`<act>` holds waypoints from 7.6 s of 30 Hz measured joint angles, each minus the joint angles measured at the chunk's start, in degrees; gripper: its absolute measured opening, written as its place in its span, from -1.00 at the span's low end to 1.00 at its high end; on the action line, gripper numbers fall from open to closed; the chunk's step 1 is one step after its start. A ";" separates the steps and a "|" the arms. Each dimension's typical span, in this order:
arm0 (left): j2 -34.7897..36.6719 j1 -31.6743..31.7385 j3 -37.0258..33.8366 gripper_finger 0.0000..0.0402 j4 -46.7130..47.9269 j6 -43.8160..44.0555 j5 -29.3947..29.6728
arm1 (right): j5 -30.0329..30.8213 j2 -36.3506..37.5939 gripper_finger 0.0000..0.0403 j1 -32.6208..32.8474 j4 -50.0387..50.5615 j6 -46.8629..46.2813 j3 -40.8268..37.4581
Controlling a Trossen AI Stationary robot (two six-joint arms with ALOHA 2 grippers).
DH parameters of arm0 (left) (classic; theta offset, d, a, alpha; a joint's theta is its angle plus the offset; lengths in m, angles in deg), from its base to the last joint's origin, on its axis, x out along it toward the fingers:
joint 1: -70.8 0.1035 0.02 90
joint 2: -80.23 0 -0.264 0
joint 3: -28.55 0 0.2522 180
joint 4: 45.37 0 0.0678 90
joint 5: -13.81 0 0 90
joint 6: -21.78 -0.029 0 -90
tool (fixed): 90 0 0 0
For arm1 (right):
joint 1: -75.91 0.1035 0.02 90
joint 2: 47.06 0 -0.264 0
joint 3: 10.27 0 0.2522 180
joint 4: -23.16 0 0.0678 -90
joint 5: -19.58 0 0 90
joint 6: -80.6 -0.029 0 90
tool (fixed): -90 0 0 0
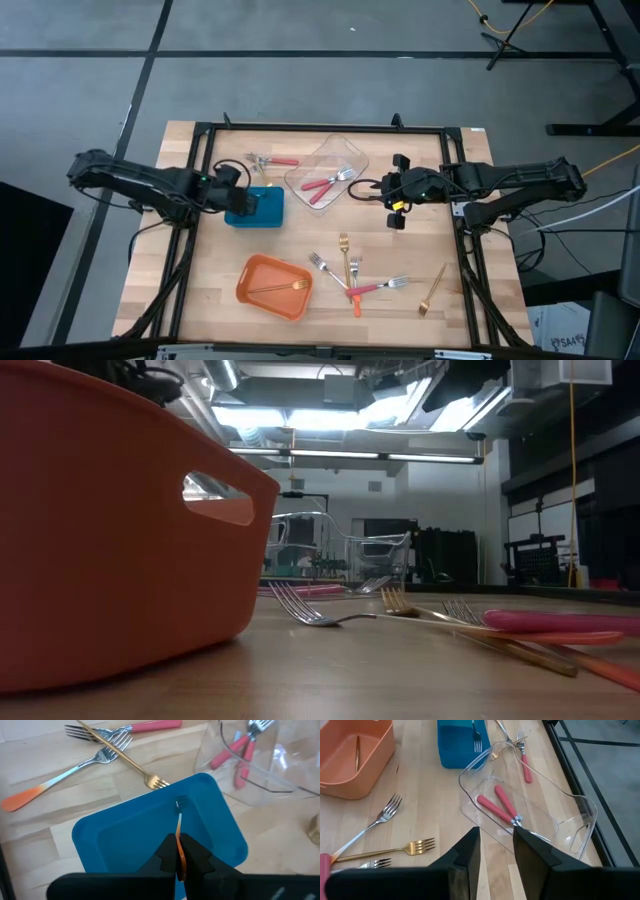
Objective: Sort silverware by color (type)
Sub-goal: Put the orange fork into the blue bin, then put the pink fork into the transparent bin
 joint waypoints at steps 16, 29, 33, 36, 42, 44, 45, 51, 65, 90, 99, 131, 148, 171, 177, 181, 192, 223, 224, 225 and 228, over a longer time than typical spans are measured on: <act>-8.12 -0.02 0.11 -0.99 -0.22 1.32 1.03 | -0.02 0.00 -0.47 -0.02 0.00 0.00 0.00; -9.34 -0.20 0.09 -0.99 1.25 -3.07 -4.29 | -0.04 0.00 -0.47 -0.02 -0.01 0.00 0.00; -9.34 -0.22 0.04 -0.98 1.67 -8.28 -6.64 | -0.04 0.00 -0.47 -0.02 -0.02 0.00 0.00; -9.34 -0.22 0.02 -0.97 1.68 -9.62 -6.91 | -0.04 0.00 -0.47 -0.01 0.00 0.00 0.00; -9.36 -0.22 -0.02 -0.87 1.70 -13.59 -8.42 | -0.04 0.00 -0.47 -0.02 -0.02 0.00 0.00; -9.36 -0.22 -0.02 -0.83 1.69 -13.86 -8.98 | -0.04 0.00 -0.47 -0.02 -0.02 0.00 0.00; -9.36 -0.22 -0.02 -0.82 1.68 -13.86 -9.29 | -0.05 0.00 -0.47 -0.02 -0.01 0.00 0.00; -9.36 -0.22 -0.02 -0.72 1.64 -13.86 -9.62 | -0.06 -0.02 -0.47 -0.02 -0.02 0.02 0.00; -9.36 -0.22 -0.02 -0.62 1.53 -13.85 -9.43 | -0.06 -0.01 -0.47 -0.01 -0.02 0.01 0.00; -9.34 -0.22 -0.02 -0.62 0.50 -13.78 -9.27 | -8.51 -0.02 -0.47 0.00 0.00 -0.81 0.00; -9.32 -0.22 -0.02 -0.62 0.34 -13.75 -9.28 | -13.33 -2.91 -0.47 0.73 2.81 -8.60 0.00; -9.32 -0.22 0.00 -0.62 0.16 -13.81 -9.34 | -13.59 -24.99 -0.47 29.02 4.21 -34.75 -0.02; -9.32 -0.22 0.00 -0.62 0.15 -13.80 -9.34 | -13.39 -34.82 -0.47 28.90 3.91 -34.12 -0.02; -9.34 -0.22 0.00 -0.62 -0.21 -13.84 -8.94 | -12.45 -38.03 -0.47 28.92 -1.03 -34.07 -0.02; -9.34 -0.22 0.00 -0.62 -0.22 -13.86 -7.77 | -12.37 -38.05 -0.47 28.92 -1.34 -32.54 -0.02; -9.34 -0.22 0.00 -0.62 -0.22 -13.86 -7.76 | -12.36 -38.03 -0.47 28.92 -1.30 -32.54 -0.03; -9.34 -0.22 0.00 -0.62 -0.37 -13.85 -7.79 | -12.68 -38.07 -0.47 28.92 -4.94 -32.81 -2.54; -9.34 -0.22 0.00 -0.62 -0.76 -13.80 -7.83 | -14.01 -36.34 -0.93 28.85 -0.40 -32.52 -2.14; -9.34 -0.22 0.00 -0.62 -0.76 -13.78 -7.83 | -14.02 -36.32 -0.93 28.85 0.98 -32.25 -1.56; -9.34 -0.22 0.02 -0.62 -0.78 -13.79 -7.83 | -14.03 -36.28 -0.93 28.85 2.33 -31.40 -0.89; -9.34 -0.22 0.02 -0.62 -0.82 -13.79 -7.83 | -14.01 -36.26 -0.94 28.84 7.36 -28.48 1.60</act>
